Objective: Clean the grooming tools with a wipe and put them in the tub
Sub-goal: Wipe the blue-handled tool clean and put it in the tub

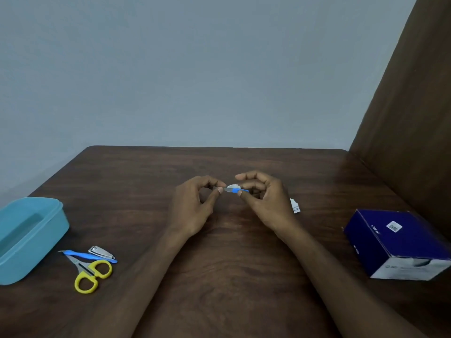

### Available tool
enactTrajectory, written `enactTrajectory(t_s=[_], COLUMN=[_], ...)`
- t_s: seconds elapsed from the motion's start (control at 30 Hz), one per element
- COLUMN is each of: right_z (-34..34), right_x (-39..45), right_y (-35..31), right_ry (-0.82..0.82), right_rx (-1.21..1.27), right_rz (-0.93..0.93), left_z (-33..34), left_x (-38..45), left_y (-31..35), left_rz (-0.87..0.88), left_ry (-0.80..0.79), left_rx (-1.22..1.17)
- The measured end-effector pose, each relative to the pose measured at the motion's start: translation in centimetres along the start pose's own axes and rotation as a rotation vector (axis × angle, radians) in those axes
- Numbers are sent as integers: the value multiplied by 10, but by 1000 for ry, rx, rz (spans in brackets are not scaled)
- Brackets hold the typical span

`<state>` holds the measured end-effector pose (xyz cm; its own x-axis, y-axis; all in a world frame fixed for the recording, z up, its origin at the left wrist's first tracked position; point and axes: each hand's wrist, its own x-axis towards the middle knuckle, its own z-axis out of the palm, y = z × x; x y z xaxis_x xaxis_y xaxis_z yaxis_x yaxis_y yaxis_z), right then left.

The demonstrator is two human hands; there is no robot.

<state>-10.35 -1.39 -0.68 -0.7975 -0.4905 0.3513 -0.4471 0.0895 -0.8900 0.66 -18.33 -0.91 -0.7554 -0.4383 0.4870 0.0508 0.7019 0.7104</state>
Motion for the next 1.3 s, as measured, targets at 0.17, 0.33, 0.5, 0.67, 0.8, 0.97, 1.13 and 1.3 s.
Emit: enactTrajectory(t_s=[0.17, 0.33, 0.5, 0.67, 0.8, 0.97, 1.13, 1.3], right_z=[-5, -1, -4, 1, 0, -2, 0, -4], right_x=[3, 0, 2, 0, 0, 0, -1, 1], right_y=[3, -3, 0, 0, 0, 0, -2, 2], right_ry=[141, 11, 190, 26, 139, 118, 61, 254], right_rx=[48, 9, 43, 47, 23, 49, 33, -76], right_rz=[33, 1, 9, 4, -13, 13, 5, 24], left_z=[-1, -2, -3, -3, -3, -2, -2, -1], left_x=[0, -1, 0, -1, -1, 0, -1, 0], left_y=[4, 5, 6, 7, 6, 7, 6, 4], left_rz=[-34, -41, -63, -68, -76, -79, -77, -92], left_ry=[18, 1, -5, -4, -3, -4, -10, -12], left_rx=[-42, -39, -35, -38, -39, -60, -66, -66])
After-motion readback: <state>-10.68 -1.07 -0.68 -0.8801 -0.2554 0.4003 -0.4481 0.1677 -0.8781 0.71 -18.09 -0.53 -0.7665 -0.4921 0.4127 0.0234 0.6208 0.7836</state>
